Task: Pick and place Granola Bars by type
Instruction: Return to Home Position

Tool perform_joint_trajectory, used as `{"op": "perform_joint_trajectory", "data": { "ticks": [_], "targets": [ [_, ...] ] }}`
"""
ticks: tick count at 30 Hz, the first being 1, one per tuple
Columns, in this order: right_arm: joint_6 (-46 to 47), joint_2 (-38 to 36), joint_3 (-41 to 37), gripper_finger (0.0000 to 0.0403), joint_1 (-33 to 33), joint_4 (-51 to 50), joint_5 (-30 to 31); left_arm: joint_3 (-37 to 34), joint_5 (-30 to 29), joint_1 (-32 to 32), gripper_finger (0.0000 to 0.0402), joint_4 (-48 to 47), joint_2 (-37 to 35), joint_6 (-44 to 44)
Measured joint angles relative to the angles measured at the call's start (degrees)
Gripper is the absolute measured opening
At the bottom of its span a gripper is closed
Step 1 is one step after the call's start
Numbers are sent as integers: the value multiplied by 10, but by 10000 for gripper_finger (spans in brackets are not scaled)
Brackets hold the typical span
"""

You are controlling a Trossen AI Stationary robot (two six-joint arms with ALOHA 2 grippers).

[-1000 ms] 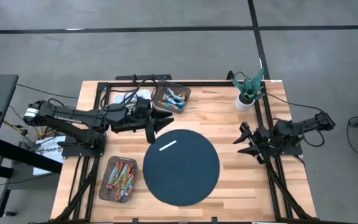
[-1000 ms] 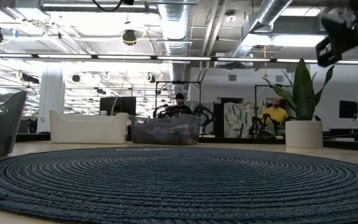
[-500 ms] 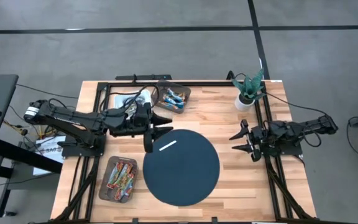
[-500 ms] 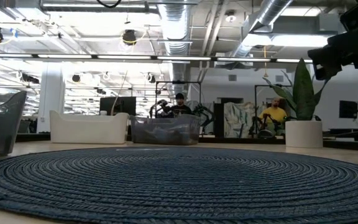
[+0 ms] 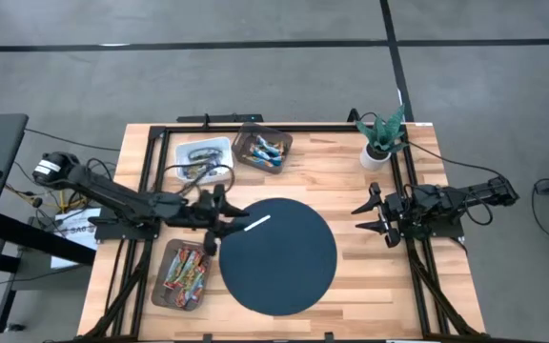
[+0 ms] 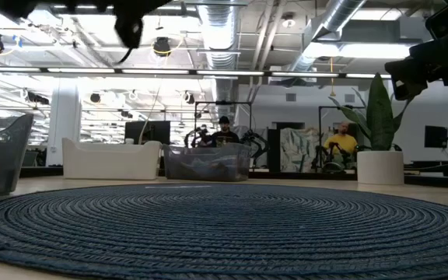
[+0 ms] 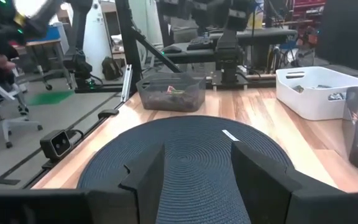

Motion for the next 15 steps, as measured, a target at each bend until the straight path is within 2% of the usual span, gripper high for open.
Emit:
{"op": "perform_joint_trajectory", "data": {
  "ticks": [3, 11, 13, 15],
  "targets": [
    [0, 0, 0, 177, 0, -1, 0, -86, 1, 0, 146, 61, -39, 5],
    [0, 0, 0, 177, 0, 0, 0, -246, 31, 0, 146, 78, -217, 30],
    [0, 0, 0, 177, 0, 0, 0, -262, 29, 0, 146, 58, -267, 47],
    [0, 0, 0, 177, 0, 0, 0, -261, 29, 0, 146, -9, -319, 68]
  ]
}}
